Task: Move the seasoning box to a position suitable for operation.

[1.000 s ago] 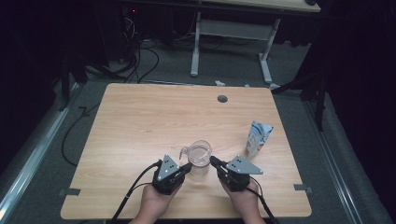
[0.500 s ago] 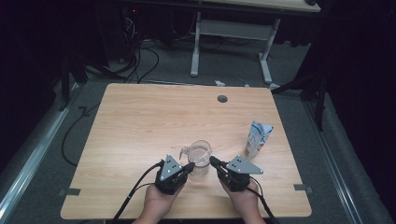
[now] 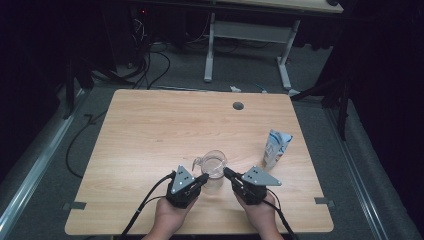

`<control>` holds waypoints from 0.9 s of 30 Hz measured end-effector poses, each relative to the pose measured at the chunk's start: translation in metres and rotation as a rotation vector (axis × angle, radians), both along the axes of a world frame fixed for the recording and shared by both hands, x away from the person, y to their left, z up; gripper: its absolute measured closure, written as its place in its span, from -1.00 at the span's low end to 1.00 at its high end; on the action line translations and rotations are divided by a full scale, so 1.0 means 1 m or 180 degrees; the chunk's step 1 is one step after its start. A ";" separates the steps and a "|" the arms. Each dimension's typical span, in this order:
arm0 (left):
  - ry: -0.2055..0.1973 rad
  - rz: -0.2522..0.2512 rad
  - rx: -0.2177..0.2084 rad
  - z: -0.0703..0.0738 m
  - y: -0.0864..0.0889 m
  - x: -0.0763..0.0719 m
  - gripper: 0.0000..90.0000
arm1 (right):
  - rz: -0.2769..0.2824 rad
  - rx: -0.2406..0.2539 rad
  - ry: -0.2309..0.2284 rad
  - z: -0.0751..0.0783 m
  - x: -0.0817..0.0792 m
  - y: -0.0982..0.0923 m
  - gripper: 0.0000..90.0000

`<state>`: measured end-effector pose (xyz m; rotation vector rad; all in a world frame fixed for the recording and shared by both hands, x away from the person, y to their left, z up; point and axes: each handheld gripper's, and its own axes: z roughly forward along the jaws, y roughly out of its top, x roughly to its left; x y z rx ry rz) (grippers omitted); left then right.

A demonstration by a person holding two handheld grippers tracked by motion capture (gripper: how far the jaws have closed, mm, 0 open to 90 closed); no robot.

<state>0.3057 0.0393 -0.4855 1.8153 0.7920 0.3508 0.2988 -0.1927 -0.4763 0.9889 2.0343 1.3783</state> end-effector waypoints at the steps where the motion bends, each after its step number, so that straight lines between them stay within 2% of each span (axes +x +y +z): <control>1: 0.0000 0.0001 -0.0002 0.000 0.000 0.000 1.00 | -0.0002 0.0012 0.0008 0.000 0.000 0.000 0.98; 17: -0.0056 0.0018 -0.0033 0.005 -0.002 0.000 1.00 | -0.0007 0.0015 0.0005 -0.003 0.004 0.004 0.99; 20: -0.0107 0.0007 -0.0047 0.006 -0.002 0.001 1.00 | -0.0004 0.0016 0.0004 -0.003 0.004 0.004 0.99; 27: -0.0091 0.0103 -0.0060 0.006 0.004 0.002 1.00 | 0.0001 0.0017 0.0000 -0.003 0.004 0.004 0.99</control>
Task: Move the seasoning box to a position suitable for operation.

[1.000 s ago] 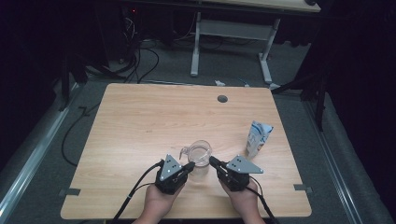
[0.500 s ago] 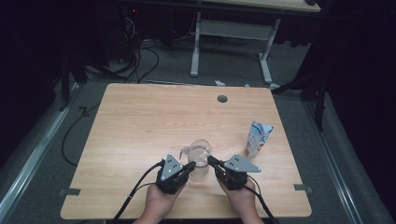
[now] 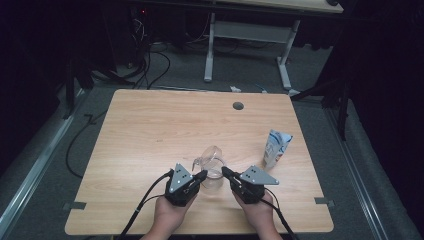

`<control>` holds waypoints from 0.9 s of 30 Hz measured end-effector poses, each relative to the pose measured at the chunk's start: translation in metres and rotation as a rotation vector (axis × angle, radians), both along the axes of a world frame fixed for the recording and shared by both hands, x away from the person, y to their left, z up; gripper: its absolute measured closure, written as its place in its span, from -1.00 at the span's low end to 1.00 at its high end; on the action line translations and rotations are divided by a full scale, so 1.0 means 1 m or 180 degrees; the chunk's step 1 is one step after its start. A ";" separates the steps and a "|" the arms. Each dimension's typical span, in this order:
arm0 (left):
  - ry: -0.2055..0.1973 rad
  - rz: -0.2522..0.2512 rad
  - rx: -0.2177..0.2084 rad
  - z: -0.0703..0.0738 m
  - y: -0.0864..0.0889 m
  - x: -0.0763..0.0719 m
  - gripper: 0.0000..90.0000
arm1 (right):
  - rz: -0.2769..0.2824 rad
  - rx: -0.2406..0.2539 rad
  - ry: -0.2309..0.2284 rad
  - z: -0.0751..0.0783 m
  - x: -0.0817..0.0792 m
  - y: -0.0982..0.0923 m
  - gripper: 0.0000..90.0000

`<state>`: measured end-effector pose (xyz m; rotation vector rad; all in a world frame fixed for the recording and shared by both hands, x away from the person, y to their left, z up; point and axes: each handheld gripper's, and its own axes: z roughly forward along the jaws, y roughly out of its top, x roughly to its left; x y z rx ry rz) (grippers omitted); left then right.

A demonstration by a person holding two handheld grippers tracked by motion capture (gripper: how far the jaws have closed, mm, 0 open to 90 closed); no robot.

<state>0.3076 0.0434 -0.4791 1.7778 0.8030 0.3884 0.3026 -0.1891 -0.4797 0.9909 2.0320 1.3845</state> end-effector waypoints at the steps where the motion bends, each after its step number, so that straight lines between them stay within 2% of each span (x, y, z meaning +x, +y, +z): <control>1: 0.0003 0.0028 -0.0011 -0.001 0.002 0.001 1.00 | 0.0003 -0.0005 -0.0005 0.000 0.000 0.000 0.99; 19: -0.0012 0.0181 -0.0107 0.003 0.013 0.007 1.00 | 0.0019 -0.0013 -0.0023 -0.001 0.000 0.000 1.00; 27: -0.0004 0.0210 -0.0072 0.000 0.016 0.007 1.00 | 0.0027 -0.0019 -0.0035 -0.001 0.000 0.000 1.00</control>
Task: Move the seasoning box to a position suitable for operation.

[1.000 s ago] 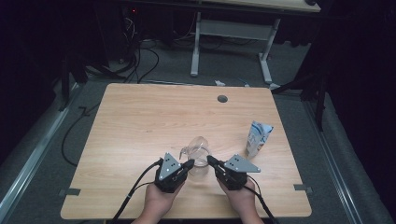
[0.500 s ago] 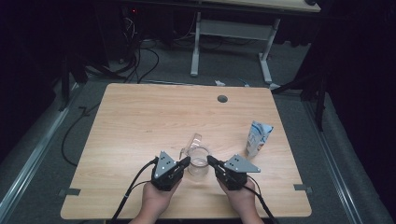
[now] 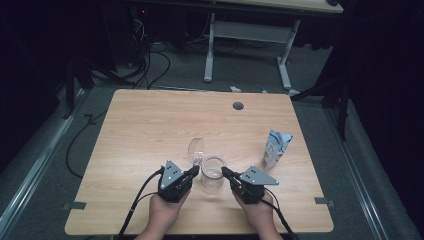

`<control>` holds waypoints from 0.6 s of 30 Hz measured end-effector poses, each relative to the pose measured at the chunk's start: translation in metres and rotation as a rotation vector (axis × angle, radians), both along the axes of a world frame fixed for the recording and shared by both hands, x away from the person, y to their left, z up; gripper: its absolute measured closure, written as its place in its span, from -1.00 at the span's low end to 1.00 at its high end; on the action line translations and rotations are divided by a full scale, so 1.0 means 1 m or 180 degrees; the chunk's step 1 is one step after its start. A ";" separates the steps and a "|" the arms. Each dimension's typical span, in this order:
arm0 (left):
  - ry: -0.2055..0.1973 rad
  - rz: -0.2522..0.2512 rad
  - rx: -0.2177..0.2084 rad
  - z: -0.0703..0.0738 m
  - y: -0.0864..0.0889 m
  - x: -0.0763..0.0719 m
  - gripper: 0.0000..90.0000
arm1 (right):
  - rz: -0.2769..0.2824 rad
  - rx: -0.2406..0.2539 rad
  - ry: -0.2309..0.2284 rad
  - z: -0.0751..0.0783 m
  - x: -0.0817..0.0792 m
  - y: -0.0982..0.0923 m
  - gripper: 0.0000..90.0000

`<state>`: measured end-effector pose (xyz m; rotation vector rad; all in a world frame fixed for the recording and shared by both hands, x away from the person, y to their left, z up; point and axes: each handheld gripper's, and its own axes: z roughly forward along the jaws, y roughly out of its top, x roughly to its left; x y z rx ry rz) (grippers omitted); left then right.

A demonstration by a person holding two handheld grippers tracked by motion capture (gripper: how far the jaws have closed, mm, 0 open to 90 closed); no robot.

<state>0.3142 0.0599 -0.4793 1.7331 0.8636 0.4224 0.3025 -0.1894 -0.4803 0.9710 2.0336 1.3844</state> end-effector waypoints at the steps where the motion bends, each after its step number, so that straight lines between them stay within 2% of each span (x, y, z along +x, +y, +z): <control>1: 0.0016 -0.0024 -0.0011 -0.001 -0.001 0.000 1.00 | 0.0000 0.0000 0.0000 0.000 0.000 0.000 1.00; 6: 0.0046 -0.0078 0.0027 -0.004 0.000 -0.003 0.97 | -0.0015 0.0008 0.0026 0.001 0.000 0.000 0.94; 11: 0.0069 -0.0091 0.0130 -0.009 0.006 -0.005 0.92 | -0.0056 0.0077 -0.0029 0.006 -0.002 -0.006 0.91; 14: 0.0136 -0.0069 0.0224 -0.015 0.016 -0.002 0.85 | -0.0106 0.0068 -0.0033 0.006 -0.002 -0.010 0.89; 18: 0.0179 0.0012 0.0359 -0.023 0.035 0.002 0.74 | -0.0220 -0.0033 0.0010 0.000 -0.002 -0.017 0.86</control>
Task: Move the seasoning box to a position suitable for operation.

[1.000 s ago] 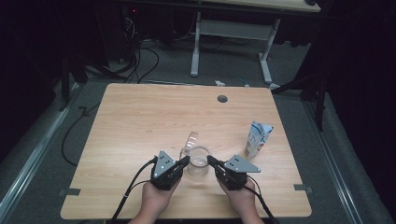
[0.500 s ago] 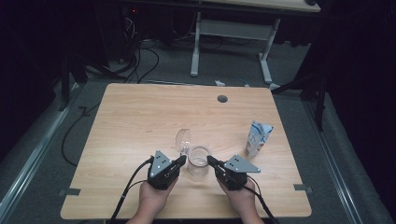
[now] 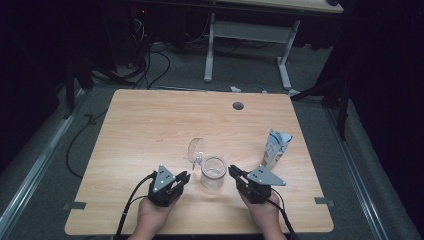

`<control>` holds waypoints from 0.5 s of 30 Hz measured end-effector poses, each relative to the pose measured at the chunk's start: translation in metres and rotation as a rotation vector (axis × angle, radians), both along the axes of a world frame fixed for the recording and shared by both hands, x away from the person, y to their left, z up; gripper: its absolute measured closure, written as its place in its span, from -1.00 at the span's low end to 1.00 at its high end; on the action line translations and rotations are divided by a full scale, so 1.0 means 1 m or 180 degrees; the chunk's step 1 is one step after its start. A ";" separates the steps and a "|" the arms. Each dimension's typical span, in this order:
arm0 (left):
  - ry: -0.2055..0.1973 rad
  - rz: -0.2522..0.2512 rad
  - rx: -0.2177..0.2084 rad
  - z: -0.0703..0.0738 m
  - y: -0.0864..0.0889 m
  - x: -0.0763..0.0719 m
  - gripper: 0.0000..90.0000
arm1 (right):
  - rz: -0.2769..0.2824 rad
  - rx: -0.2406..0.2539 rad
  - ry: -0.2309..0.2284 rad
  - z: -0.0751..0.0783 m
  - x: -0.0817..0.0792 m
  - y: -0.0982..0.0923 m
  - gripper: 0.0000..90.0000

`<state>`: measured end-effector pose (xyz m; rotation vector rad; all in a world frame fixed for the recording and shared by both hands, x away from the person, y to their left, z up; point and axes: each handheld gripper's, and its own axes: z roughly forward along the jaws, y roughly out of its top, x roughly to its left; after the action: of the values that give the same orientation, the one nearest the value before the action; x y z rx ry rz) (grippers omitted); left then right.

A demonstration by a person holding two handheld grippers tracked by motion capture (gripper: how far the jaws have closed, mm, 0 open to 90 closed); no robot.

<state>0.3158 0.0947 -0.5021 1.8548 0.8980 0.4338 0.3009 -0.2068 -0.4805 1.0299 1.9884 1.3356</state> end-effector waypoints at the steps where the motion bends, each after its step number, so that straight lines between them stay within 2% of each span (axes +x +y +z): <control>1: 0.0009 0.0016 0.0023 -0.001 0.004 0.001 0.69 | -0.0040 -0.0018 0.0002 -0.002 0.000 -0.003 0.83; 4: -0.0025 0.0095 0.0177 -0.003 0.020 0.008 0.60 | -0.0136 -0.0044 0.0029 -0.006 0.000 -0.012 0.81; 8: -0.0047 0.0195 0.0218 -0.007 0.039 0.015 0.40 | -0.0311 -0.0042 0.0091 -0.011 -0.001 -0.024 0.74; 13: -0.0080 0.0152 0.0130 -0.014 0.051 0.017 0.23 | -0.0532 -0.0104 0.0164 -0.018 -0.003 -0.037 0.66; 15: 0.0007 0.0115 0.0032 -0.016 0.055 0.016 0.19 | -0.0654 -0.0100 0.0211 -0.021 -0.006 -0.042 0.61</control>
<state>0.3318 0.1495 -0.5184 1.8508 0.9336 0.4592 0.2953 -0.2492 -0.5014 1.2410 1.8862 1.1709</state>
